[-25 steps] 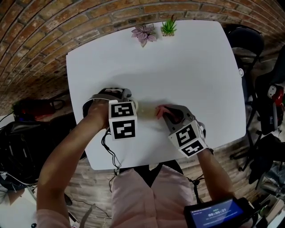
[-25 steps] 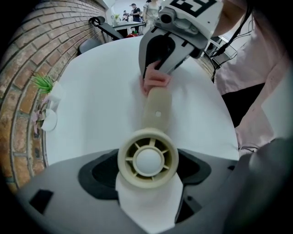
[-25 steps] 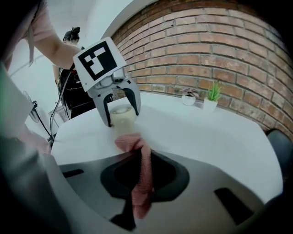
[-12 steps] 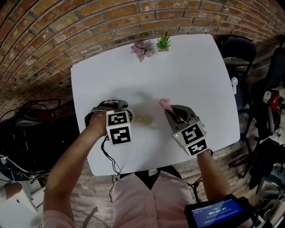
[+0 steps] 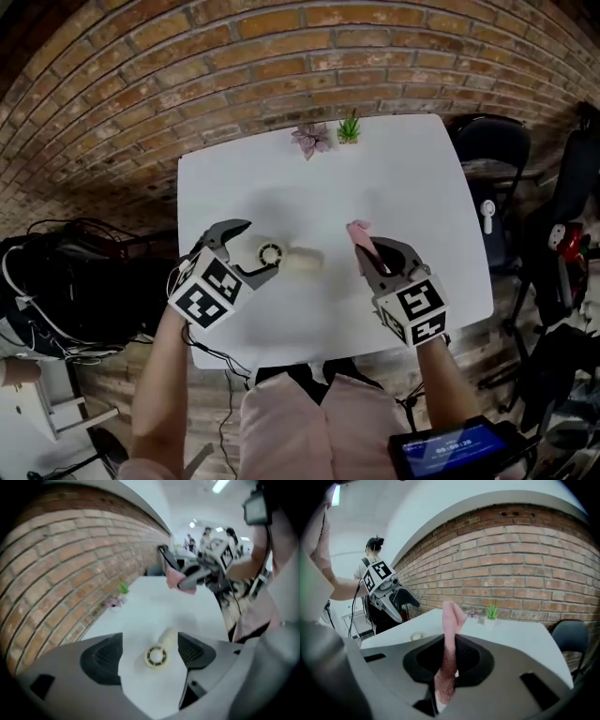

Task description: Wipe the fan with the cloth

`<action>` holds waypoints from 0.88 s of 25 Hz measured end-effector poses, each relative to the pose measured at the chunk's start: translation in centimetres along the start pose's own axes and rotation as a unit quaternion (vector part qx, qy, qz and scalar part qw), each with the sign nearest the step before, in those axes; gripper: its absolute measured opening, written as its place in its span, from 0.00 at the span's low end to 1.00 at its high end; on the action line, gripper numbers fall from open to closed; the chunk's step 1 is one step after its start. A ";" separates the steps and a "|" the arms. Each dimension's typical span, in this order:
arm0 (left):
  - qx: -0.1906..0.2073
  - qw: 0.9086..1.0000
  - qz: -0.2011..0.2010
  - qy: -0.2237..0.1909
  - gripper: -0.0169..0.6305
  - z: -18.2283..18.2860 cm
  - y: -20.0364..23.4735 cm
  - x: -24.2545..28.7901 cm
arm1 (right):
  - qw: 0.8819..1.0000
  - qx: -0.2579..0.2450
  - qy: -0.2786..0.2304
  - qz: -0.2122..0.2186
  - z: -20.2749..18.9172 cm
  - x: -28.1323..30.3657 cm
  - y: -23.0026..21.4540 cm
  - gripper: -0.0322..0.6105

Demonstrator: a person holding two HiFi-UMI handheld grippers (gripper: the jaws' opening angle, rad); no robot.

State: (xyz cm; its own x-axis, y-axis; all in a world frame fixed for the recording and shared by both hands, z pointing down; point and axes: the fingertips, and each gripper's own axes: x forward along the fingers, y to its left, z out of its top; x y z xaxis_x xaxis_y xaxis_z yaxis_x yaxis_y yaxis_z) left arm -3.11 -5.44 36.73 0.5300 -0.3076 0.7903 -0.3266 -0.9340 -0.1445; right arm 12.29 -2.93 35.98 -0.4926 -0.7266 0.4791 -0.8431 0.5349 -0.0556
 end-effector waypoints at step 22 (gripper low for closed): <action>-0.178 0.793 0.403 -0.420 0.04 13.0 -0.5 -24.0 | 0.974 -0.077 -0.213 -0.021 17.9 -8.5 7.9 0.11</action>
State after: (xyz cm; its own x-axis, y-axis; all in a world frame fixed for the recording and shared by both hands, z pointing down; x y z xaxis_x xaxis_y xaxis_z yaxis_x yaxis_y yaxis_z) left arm -5.49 0.04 10.13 0.3235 -0.9306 -0.1711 -0.9451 -0.3091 -0.1057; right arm 5.94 -0.21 15.77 -0.5306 -0.8448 0.0697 -0.8384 0.5351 0.1034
